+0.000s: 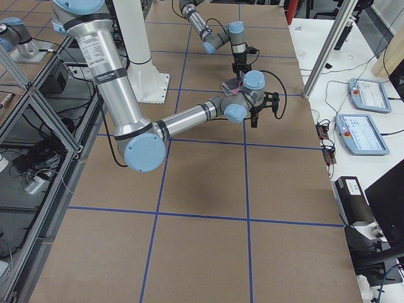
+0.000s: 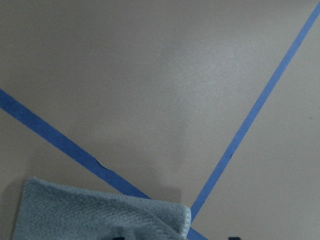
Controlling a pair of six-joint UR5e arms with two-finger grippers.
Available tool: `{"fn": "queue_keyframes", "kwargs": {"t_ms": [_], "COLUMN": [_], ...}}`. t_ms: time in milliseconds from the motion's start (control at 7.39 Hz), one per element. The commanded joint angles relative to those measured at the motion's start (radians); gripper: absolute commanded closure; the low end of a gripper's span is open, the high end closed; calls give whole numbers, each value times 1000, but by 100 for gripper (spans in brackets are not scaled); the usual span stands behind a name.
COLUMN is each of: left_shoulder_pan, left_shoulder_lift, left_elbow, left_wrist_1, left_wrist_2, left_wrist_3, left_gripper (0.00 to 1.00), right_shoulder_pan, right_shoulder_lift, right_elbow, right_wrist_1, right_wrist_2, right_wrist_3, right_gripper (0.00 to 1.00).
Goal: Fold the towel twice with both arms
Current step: 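Raise the left gripper away while the right arm moves toward the towel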
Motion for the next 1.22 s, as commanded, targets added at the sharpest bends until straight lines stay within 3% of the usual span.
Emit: {"fn": "queue_keyframes", "kwargs": {"t_ms": [0, 271, 541, 812, 948, 1083], "left_shoulder_pan": [-38, -67, -169, -261, -300, -321], "left_shoulder_lift": [-8, 4, 100, 215, 251, 265], "left_elbow": [2, 1, -4, -22, -28, -28], "left_wrist_1": [-84, -79, -79, -92, -93, -93], "left_wrist_2": [-2, -25, -216, -317, -370, -385], "left_wrist_3": [-76, -19, 157, 373, 452, 492], "left_gripper": [0, 0, 0, 0, 0, 0], "right_shoulder_pan": [-2, -37, -112, -181, -248, -320], "right_shoulder_lift": [1, 15, 107, 171, 196, 234], "right_elbow": [1, 13, 19, 19, 19, 15], "right_wrist_1": [-1, -1, 0, 0, 0, -9], "right_wrist_2": [3, 4, -8, -20, -98, -203], "right_wrist_3": [4, 12, 191, 301, 340, 390], "right_gripper": [0, 0, 0, 1, 1, 11]}}
